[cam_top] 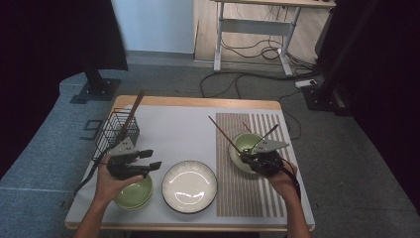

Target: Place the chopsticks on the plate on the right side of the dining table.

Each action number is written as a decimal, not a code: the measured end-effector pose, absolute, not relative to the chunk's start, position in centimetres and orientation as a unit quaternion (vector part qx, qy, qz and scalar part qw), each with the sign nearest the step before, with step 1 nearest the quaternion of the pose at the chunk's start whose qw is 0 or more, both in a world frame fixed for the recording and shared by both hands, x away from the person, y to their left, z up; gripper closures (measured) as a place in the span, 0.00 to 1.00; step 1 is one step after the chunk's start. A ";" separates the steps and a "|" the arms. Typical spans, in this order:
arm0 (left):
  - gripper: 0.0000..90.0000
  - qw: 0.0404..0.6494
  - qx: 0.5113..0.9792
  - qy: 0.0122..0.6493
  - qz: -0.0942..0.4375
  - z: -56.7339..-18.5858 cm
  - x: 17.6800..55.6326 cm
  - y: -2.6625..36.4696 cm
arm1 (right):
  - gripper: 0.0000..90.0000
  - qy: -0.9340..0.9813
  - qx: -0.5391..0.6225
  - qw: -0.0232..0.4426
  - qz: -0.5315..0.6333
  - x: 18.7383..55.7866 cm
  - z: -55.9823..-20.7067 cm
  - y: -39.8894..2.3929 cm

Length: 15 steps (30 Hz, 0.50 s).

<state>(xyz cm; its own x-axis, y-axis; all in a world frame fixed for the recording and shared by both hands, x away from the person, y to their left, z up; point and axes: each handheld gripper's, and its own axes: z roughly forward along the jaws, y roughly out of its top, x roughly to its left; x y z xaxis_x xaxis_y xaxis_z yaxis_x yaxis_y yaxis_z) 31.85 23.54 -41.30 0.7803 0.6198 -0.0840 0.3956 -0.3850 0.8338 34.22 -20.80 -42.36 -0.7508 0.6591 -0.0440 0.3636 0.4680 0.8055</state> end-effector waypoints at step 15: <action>0.46 0.451 0.829 0.309 0.118 -41.4 31.9 23.6 | 0.94 0.830 0.328 0.189 0.410 34.4 -42.5 -22.6</action>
<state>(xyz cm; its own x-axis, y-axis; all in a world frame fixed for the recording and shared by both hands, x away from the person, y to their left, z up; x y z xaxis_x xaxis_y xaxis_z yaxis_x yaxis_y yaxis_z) 31.87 23.63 -41.41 0.7816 0.6182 -0.0828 0.4052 -0.4024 0.8209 34.42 -22.62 -42.55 -0.7133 0.6995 -0.0443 0.3900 0.4486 0.8042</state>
